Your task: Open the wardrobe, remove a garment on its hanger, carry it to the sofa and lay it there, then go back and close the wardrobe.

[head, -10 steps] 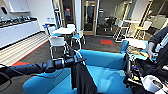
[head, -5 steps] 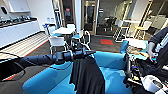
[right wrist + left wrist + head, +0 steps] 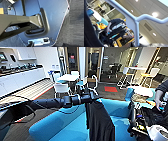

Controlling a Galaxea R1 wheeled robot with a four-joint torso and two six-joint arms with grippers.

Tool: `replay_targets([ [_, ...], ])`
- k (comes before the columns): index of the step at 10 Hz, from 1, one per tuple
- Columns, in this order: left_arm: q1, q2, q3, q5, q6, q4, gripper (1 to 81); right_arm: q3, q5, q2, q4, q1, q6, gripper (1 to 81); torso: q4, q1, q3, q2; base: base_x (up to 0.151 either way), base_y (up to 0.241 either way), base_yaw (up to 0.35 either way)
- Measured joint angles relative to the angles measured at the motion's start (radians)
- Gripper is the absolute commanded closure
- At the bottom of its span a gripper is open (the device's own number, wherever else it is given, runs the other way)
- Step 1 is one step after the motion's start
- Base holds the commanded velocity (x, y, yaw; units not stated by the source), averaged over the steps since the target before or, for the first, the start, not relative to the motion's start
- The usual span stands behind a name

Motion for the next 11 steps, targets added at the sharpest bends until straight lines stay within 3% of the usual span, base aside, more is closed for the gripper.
replay_targets([
  [1, -0.006, 0.002, -0.013, 0.0, 0.0, 0.0, 81.1, 0.0, 0.0, 0.0, 0.0, 0.005, 0.0, 1.0, 0.012, 0.0, 0.0, 0.0, 0.0, 0.0, 0.0],
  [4, -0.007, 0.066, -0.053, 0.002, 0.001, 0.0, 81.1, 0.0, 0.0, 0.0, 0.0, 0.003, 0.0, 1.0, 0.009, 0.0, 0.0, 0.0, 0.0, 0.0, 0.0],
  [5, -0.007, 0.069, -0.064, 0.0, -0.001, -0.003, 81.1, 0.0, 0.0, 0.0, 0.0, 0.005, 0.0, 1.0, -0.004, 0.0, 0.0, 0.0, 0.0, 0.0, 0.0],
  [8, -0.012, 0.1, -0.137, 0.003, -0.007, -0.022, 81.1, 0.0, -0.001, 0.002, 0.0, 0.007, 0.0, 1.0, -0.079, 0.0, 0.0, 0.0, 0.0, 0.0, 0.0],
  [11, -0.012, 0.152, -0.259, 0.001, -0.008, -0.041, 81.1, 0.0, 0.0, 0.003, 0.0, 0.005, 0.0, 1.0, -0.083, 0.0, 0.0, 0.0, 0.0, 0.0, 0.0],
])
